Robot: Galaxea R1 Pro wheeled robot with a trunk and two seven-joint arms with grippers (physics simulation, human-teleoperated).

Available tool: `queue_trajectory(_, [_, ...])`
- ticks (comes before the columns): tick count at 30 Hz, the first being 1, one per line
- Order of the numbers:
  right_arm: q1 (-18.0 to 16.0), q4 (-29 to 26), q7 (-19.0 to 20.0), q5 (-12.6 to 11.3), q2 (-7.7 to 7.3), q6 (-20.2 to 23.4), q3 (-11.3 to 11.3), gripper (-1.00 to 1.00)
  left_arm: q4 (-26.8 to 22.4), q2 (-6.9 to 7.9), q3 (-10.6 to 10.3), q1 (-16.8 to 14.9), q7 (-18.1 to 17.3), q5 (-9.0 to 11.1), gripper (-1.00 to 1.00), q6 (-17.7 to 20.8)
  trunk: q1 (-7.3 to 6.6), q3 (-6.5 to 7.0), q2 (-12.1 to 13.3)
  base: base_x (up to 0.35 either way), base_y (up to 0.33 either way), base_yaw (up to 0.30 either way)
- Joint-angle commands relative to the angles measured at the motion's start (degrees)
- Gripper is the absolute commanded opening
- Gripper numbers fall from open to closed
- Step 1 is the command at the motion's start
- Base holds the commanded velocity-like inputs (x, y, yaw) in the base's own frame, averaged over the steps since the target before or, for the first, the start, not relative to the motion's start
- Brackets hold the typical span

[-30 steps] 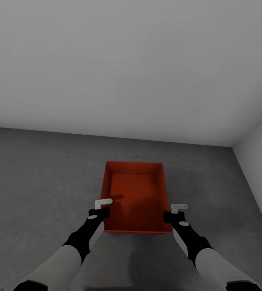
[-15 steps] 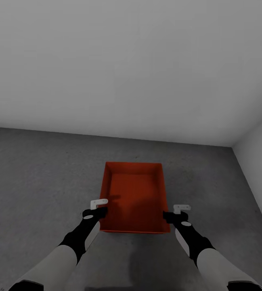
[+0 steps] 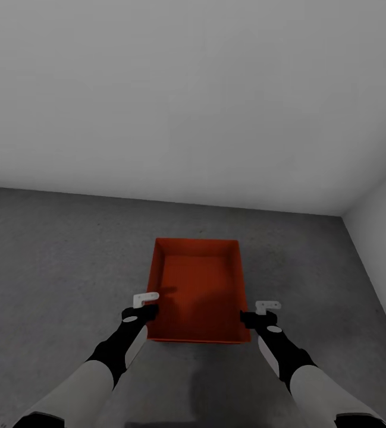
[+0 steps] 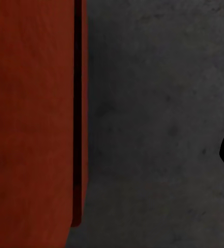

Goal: Move the two storage containers from the living room to the garage. In the garage, place one container on the floor and stack the other container on top of it (either order is fine).

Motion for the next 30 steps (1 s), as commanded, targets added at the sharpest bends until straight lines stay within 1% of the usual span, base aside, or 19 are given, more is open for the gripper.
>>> queue_trajectory(1, [-0.01, -0.06, -0.24, 0.05, 0.01, 0.18, 0.06, 1.0, -0.1, 0.06, -0.48, -0.01, 0.53, 0.61, 1.0, 0.21, 0.0, -0.03, -0.02, 0.0, 0.0, 0.0])
queue_trajectory(12, [-0.01, -0.06, -0.24, 0.05, 0.01, 0.18, 0.06, 1.0, -0.11, 0.03, -0.47, -0.01, 0.5, 0.64, 1.0, 0.25, 0.0, -0.03, -0.02, 0.0, 0.0, 0.0])
queue_trajectory(30, [-0.01, -0.19, -0.24, 0.05, 0.01, 0.18, 0.06, 1.0, -0.14, 0.03, -0.45, -0.01, 0.48, 0.66, 1.0, 0.39, -3.96, 3.2, 7.2, 0.0, 0.0, 0.0])
